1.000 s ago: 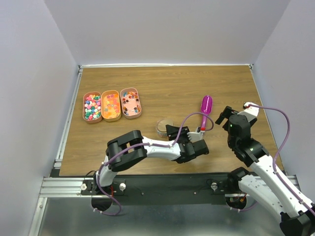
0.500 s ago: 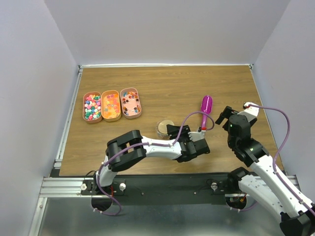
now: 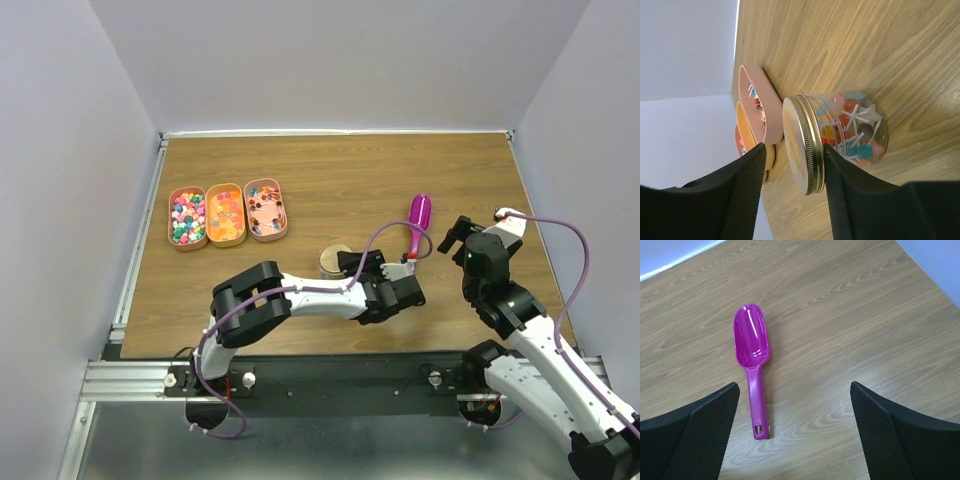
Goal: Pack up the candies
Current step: Close the bottle lid on the packing bottle.
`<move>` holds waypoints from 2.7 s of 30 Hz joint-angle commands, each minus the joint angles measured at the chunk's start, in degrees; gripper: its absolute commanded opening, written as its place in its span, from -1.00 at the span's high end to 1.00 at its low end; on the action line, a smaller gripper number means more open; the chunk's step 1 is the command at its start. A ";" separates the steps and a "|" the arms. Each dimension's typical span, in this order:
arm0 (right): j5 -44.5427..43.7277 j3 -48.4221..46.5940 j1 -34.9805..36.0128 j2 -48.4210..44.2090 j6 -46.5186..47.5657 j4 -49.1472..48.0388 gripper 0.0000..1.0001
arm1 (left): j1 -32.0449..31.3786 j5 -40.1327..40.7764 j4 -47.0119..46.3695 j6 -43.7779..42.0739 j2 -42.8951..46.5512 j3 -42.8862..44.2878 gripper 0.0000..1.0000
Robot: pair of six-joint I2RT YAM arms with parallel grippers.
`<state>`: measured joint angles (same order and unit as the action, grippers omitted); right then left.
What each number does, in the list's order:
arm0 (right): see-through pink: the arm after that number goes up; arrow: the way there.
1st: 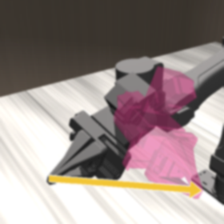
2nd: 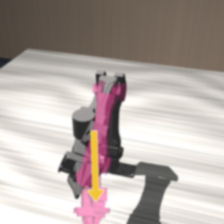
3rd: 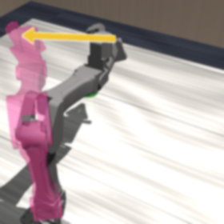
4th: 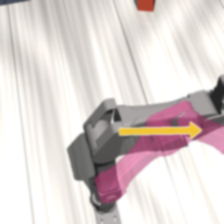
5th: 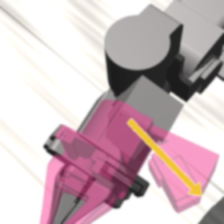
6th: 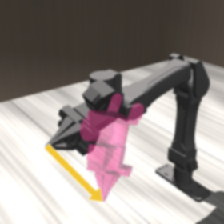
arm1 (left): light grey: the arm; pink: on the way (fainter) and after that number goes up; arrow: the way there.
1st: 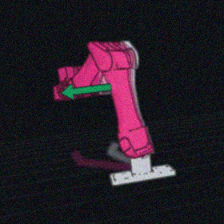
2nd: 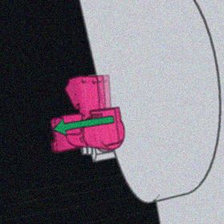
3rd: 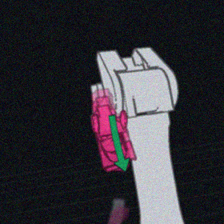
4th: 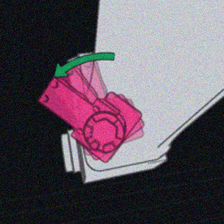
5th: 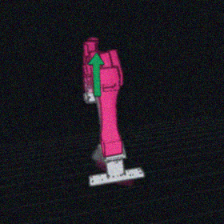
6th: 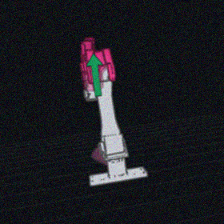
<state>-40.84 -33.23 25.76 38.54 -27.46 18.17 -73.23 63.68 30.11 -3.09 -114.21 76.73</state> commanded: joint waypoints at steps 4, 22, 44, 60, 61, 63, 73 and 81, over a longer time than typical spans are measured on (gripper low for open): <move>-1.17 0.80 -0.27 -0.40 -0.93 0.81 -0.93 | 0.63 -4.44 2.58 2.30 2.68 1.84 -0.18; -0.73 0.63 -0.27 0.04 -0.66 0.64 -0.93 | 0.99 -9.19 5.49 2.56 4.70 2.37 -0.24; -0.21 0.71 -0.27 -0.14 -0.57 0.63 -0.94 | 3.97 -17.44 7.07 0.72 7.25 2.37 -0.31; 0.06 0.54 -0.36 -0.14 -0.22 0.55 -0.94 | 5.03 -26.41 6.19 -1.04 10.24 2.46 -0.47; 0.15 0.54 -0.27 -0.05 -0.22 0.55 -0.94 | 5.20 -26.41 6.19 -1.04 10.24 2.29 -0.47; 0.32 0.54 -0.18 0.21 -0.22 0.46 -0.94 | 6.08 -26.50 6.45 -0.69 10.15 2.11 -0.47; 0.67 0.54 -0.27 0.57 -0.05 0.37 -0.94 | 7.84 -26.94 6.19 -0.33 10.85 2.11 -0.47; 1.20 0.54 -0.27 0.48 0.04 0.20 -0.94 | 7.75 -28.87 6.37 1.68 11.90 2.20 -0.48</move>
<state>-40.60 -33.23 25.76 39.05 -27.42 18.15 -65.32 36.84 36.45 -3.18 -105.10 78.15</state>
